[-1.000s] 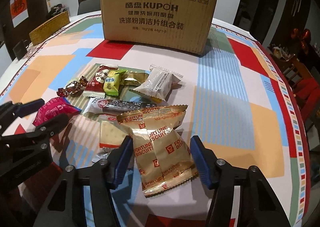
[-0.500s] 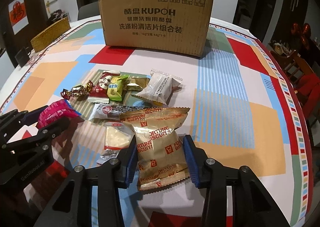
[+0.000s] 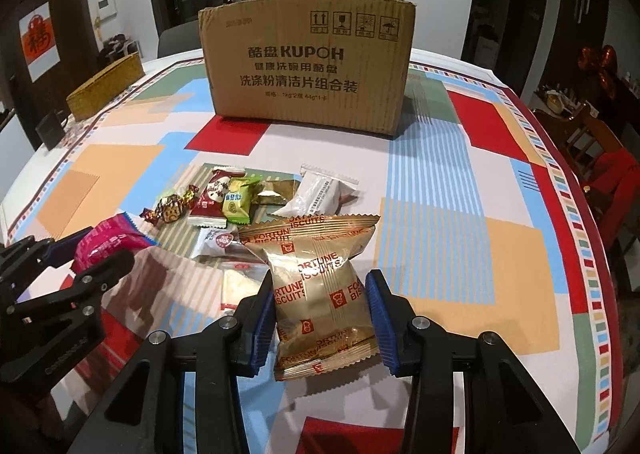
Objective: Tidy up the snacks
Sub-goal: 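Lift both held snacks and carry them over the open cardboard box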
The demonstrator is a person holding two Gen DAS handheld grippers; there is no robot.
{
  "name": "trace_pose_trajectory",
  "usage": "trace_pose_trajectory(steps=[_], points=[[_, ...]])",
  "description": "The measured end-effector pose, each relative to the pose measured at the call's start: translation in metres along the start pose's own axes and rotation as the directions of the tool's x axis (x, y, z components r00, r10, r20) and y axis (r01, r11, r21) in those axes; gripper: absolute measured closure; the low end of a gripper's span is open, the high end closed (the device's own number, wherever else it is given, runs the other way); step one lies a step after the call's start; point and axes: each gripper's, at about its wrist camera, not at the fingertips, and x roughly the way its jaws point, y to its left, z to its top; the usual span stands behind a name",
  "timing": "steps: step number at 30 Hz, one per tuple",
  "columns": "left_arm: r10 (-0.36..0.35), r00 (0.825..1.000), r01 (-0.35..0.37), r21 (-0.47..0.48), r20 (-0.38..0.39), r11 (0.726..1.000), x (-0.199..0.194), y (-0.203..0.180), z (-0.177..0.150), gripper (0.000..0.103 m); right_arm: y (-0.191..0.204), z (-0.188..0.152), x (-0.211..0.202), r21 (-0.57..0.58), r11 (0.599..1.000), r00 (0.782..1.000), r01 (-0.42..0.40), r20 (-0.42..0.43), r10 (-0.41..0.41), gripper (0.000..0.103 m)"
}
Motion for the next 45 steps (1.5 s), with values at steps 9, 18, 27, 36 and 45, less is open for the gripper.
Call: trace_pose_trajectory(steps=[9,18,27,36,45], points=[[-0.009,0.999,0.009,-0.010,0.045,1.000,-0.010,-0.005,0.016,0.057,-0.014,0.015,-0.012,0.023,1.000,0.999,0.015,0.048,-0.017,0.059],[-0.020,0.997,0.022,-0.021,0.068,1.000,-0.013,-0.005,0.035,0.057,-0.015,0.035,-0.026,0.013,1.000,0.995,0.023,0.102,-0.024,0.059],[-0.012,0.996,0.014,-0.021,0.086,1.000,-0.012,0.002,0.051,0.057,-0.011,0.053,-0.030,0.008,1.000,0.990,0.013,0.138,-0.014,0.059],[-0.005,0.993,0.007,-0.017,0.114,1.000,-0.013,0.009,0.075,0.057,-0.010,0.074,-0.030,-0.002,1.000,0.985,0.008,0.173,-0.008,0.059],[-0.005,0.988,0.005,-0.005,0.156,1.000,-0.016,0.014,0.104,0.057,-0.010,0.099,-0.032,-0.008,1.000,0.976,0.007,0.217,-0.005,0.059]])
